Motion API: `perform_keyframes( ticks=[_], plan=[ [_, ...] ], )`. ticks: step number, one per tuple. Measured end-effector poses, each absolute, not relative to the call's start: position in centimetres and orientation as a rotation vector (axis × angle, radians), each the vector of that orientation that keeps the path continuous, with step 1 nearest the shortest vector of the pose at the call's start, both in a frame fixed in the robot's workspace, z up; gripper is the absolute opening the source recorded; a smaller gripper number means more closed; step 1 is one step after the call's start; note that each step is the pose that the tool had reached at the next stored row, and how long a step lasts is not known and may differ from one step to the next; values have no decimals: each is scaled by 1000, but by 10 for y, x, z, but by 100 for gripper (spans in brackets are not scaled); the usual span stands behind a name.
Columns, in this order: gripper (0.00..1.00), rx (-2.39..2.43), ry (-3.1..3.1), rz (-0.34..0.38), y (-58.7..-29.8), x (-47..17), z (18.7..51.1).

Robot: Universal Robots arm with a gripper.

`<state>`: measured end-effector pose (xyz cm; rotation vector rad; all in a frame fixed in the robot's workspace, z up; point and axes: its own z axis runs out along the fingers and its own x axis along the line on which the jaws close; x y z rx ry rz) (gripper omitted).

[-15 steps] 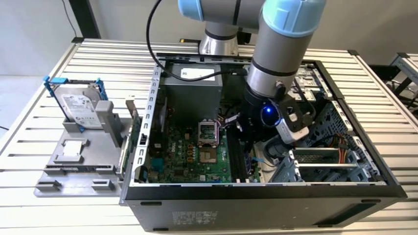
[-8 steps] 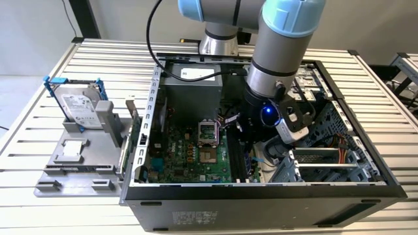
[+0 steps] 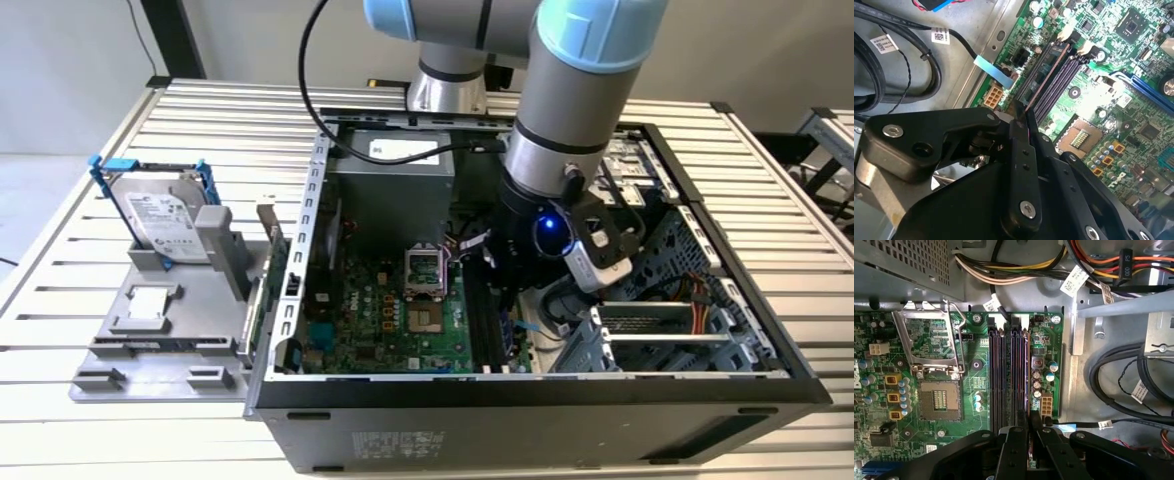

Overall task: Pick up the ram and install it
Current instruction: 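Insert the ram into the slot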

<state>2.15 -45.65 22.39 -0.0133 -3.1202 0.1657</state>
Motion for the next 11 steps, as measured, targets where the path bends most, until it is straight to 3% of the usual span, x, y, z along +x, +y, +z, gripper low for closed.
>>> perform_keyframes(
  ticks=[11],
  plan=[
    [0, -13, -3120, 166, -457, 20, 223]
  ],
)
